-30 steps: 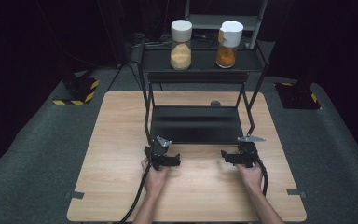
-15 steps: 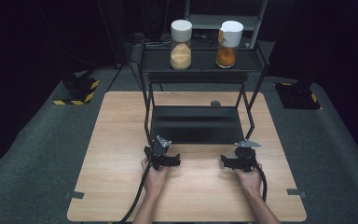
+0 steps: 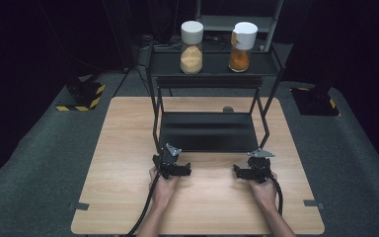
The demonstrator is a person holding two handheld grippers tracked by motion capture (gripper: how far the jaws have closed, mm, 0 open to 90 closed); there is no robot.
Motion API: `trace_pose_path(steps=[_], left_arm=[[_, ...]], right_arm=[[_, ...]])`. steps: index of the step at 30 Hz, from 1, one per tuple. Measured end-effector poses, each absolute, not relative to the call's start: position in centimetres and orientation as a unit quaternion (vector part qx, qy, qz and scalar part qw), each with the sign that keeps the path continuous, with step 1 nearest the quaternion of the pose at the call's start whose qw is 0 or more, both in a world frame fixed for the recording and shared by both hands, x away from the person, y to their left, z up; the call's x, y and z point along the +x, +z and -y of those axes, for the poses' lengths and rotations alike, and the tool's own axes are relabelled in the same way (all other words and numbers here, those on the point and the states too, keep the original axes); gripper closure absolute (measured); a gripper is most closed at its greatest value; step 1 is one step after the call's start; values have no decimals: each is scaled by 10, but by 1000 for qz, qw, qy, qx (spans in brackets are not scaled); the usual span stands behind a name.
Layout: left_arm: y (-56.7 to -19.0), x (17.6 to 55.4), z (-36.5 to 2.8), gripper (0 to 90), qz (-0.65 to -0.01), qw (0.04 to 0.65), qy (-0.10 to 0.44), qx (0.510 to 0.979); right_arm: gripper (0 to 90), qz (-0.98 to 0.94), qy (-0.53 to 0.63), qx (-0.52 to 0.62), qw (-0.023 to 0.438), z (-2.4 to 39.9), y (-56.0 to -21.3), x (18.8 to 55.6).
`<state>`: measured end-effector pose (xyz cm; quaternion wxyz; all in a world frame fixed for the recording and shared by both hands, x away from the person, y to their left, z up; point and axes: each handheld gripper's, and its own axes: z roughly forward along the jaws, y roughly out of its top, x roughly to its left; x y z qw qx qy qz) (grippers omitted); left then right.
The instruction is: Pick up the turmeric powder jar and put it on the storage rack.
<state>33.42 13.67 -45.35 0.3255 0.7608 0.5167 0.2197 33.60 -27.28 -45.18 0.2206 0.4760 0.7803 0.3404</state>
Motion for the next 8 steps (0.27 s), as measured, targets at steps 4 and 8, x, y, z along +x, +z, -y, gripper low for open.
trace_pose_path(steps=[4, 8], left_arm=[[-453, 334, -137, 16, -517, 326, 219, 761], [-445, 341, -141, 8, -510, 316, 198, 775]], right_arm=[[88, -780, 339, 478, 221, 272, -452, 336], [69, -779, 337, 481, 220, 270, -451, 337]])
